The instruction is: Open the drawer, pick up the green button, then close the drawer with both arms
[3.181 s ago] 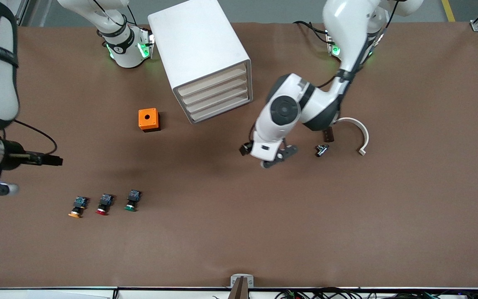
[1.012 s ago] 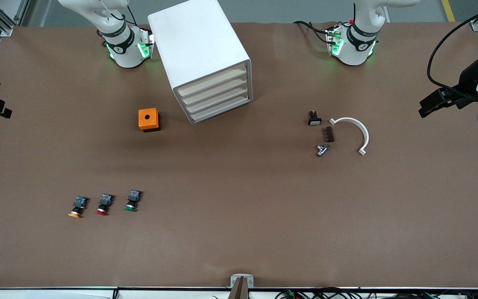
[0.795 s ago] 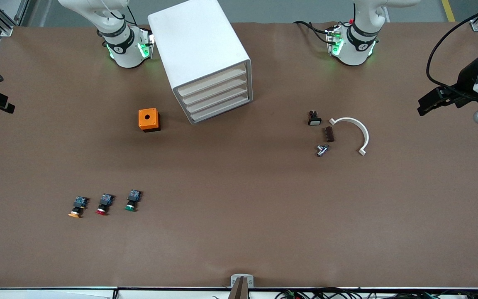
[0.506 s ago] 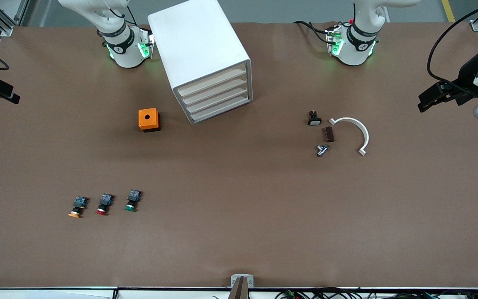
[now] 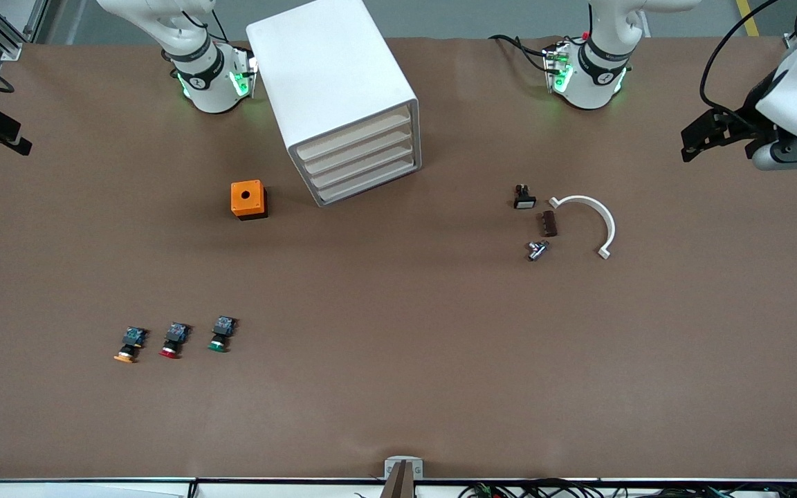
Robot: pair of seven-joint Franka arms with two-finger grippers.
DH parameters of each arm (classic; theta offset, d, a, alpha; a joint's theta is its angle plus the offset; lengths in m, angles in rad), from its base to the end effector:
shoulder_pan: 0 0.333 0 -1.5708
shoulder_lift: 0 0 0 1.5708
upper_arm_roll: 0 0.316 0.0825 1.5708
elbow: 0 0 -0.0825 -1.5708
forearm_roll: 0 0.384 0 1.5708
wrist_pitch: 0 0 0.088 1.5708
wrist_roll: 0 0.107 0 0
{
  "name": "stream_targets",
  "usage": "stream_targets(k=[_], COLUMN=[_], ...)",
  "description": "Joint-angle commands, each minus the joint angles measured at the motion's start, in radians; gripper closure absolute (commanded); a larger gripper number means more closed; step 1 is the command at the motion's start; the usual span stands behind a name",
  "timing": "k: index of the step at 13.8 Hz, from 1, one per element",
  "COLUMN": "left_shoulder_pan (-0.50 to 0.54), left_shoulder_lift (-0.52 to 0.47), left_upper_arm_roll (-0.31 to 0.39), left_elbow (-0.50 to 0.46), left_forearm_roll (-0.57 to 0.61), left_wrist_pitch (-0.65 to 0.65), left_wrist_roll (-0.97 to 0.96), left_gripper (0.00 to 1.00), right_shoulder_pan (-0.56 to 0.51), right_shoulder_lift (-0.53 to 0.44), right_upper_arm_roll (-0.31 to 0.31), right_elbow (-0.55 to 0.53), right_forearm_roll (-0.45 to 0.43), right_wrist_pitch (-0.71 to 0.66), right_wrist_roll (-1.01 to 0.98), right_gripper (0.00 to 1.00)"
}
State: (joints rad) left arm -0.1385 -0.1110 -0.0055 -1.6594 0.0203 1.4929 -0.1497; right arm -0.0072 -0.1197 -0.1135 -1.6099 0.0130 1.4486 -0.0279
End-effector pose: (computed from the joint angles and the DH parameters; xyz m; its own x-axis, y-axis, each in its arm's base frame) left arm 0.5060 -0.0712 0.6356 0.9986 0.0075 -0.0517 0.0060 -0.9996 -0.0289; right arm 0.5000 -0.0631 0.6588 0.9951 -0.0896 -0.0416 -0.0908 -0.9955 -0.0277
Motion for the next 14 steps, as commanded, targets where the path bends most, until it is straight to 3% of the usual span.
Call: stream_targets(k=[1, 4, 14], left_shoulder_pan=[0.020, 0.092, 0.089], left_shoulder_lift=[-0.056, -0.056, -0.013], left_upper_arm_roll=[-0.036, -0.099, -0.091], left_elbow=[-0.065, -0.069, 0.001], left_forearm_roll=[0.001, 0.001, 0.006], left_wrist_pitch=[0.023, 0.021, 0.033], left_wrist_roll=[0.018, 0.018, 0.025], left_gripper=[0.00, 0.00, 0.00], right_shoulder_pan=[-0.046, -0.045, -0.042], right_shoulder_lift=[-0.026, -0.026, -0.026], right_upper_arm_roll=[0.023, 0.018, 0.021], right_elbow=[-0.042, -0.048, -0.048], right_forearm_roll=[-0.019, -0.022, -0.041], right_wrist_pitch=[0.027, 0.036, 0.079], right_wrist_roll=[-0.058, -0.075, -0.072], right_gripper=[0.00, 0.00, 0.00])
